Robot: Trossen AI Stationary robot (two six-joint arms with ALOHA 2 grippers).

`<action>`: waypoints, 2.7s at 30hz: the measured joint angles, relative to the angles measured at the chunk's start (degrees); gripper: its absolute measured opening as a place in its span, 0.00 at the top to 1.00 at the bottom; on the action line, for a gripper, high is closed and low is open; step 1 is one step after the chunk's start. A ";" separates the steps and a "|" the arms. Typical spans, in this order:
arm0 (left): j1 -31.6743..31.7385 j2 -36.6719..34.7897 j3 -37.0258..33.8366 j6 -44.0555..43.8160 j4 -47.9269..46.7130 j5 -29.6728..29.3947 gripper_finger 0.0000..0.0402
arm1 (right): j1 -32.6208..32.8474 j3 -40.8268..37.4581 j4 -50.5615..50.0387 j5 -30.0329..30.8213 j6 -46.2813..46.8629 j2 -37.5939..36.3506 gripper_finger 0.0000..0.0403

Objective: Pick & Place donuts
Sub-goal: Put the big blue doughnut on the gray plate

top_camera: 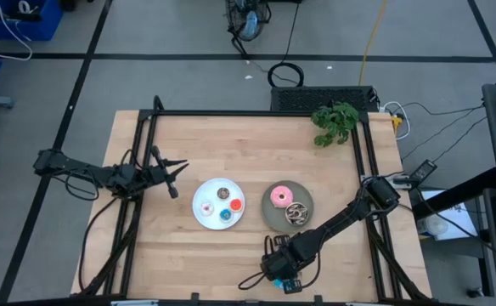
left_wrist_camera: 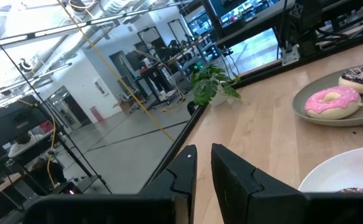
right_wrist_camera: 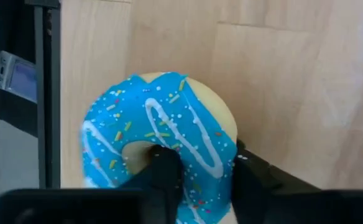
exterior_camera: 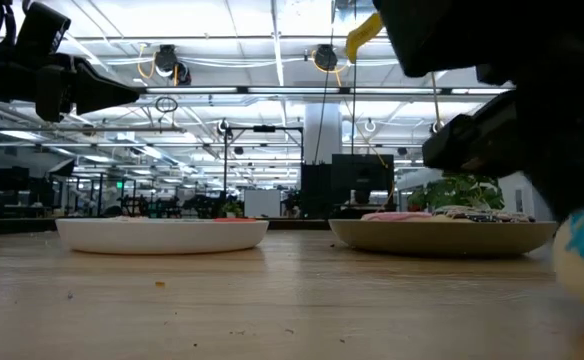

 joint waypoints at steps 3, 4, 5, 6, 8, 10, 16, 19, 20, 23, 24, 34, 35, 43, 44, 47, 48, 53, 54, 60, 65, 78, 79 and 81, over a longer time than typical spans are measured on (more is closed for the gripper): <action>-0.02 0.01 0.00 0.00 0.05 0.00 0.86 | -0.67 -0.18 -1.30 -1.11 0.41 -2.68 0.88; -0.01 0.01 0.00 0.01 0.03 0.01 0.86 | -0.93 -0.18 -1.22 -1.58 0.33 -4.01 0.93; -0.02 0.02 0.00 0.02 0.04 0.01 0.86 | -1.24 -0.10 -1.20 -2.29 0.16 -5.45 0.96; -0.02 0.00 0.00 0.02 0.04 0.02 0.86 | -1.55 -0.09 -1.40 -2.80 0.07 -7.01 0.97; 0.00 0.02 0.00 0.02 0.04 0.00 0.86 | -2.14 -0.07 -1.85 -2.43 0.16 -10.35 0.96; -0.01 0.00 0.00 0.02 0.04 0.02 0.86 | -2.63 -0.07 -1.94 0.09 0.04 -14.01 0.95; -0.02 0.02 0.00 0.04 0.04 0.00 0.86 | -4.64 0.04 -1.90 9.79 -2.44 -25.36 0.98; -0.02 0.01 0.00 0.05 0.04 0.00 0.86 | -6.29 0.04 -1.89 15.71 -1.95 -29.84 0.98; -0.02 0.02 0.00 0.04 0.04 0.02 0.86 | -6.91 0.08 -1.89 17.44 -1.81 -31.03 0.98; 0.00 0.02 0.00 0.04 0.04 0.00 0.86 | -8.54 0.11 -2.94 21.21 -1.02 -33.85 0.98; -0.01 0.02 0.00 0.04 0.02 0.00 0.86 | -9.22 0.11 -3.60 21.67 0.14 -34.51 0.98; 0.00 0.00 0.00 0.04 0.02 0.01 0.86 | -16.14 0.13 -14.71 19.55 5.00 -35.33 0.98; -0.02 0.02 0.00 0.04 0.02 0.00 0.86 | -17.09 0.13 -15.16 19.51 4.02 -34.94 0.98; -0.01 0.01 0.00 0.36 0.04 0.01 0.86 | -25.89 -0.41 -14.24 13.77 -5.27 -29.30 0.98; -0.02 0.01 0.00 0.37 0.04 0.00 0.86 | -26.71 -1.04 -13.33 12.94 -6.34 -28.74 0.98; -0.02 0.00 0.00 0.39 0.02 0.00 0.86 | -28.74 -4.35 -9.81 7.74 -8.77 -27.11 0.98; -0.02 0.01 0.00 0.38 0.00 0.00 0.86 | -29.25 -5.98 -7.91 5.43 -9.02 -26.70 0.98; -0.01 0.00 0.00 0.39 -0.02 0.00 0.86 | -30.28 -14.10 3.05 -3.07 -8.58 -24.96 0.98; -0.02 0.00 0.00 0.39 -0.02 0.00 0.86 | -30.21 -15.28 4.59 -3.02 -8.52 -24.51 0.98; -0.01 0.00 0.00 0.39 0.02 0.00 0.86 | -30.00 -19.69 8.59 -3.04 -7.64 -21.57 0.98; -0.02 0.02 0.00 0.42 0.11 0.36 0.86 | -28.94 -20.18 10.40 -3.06 -6.90 -18.45 0.98; 0.00 0.00 0.00 0.42 0.11 0.48 0.86 | -28.63 -20.18 10.19 -4.54 -7.05 -14.50 0.98; -0.02 0.01 0.00 0.42 0.11 0.48 0.86 | -28.71 -20.18 10.19 -4.54 -7.15 -14.51 0.98; 0.00 0.00 0.00 0.44 0.11 0.48 0.86 | -28.98 -20.18 10.11 -4.54 -7.36 -14.51 0.98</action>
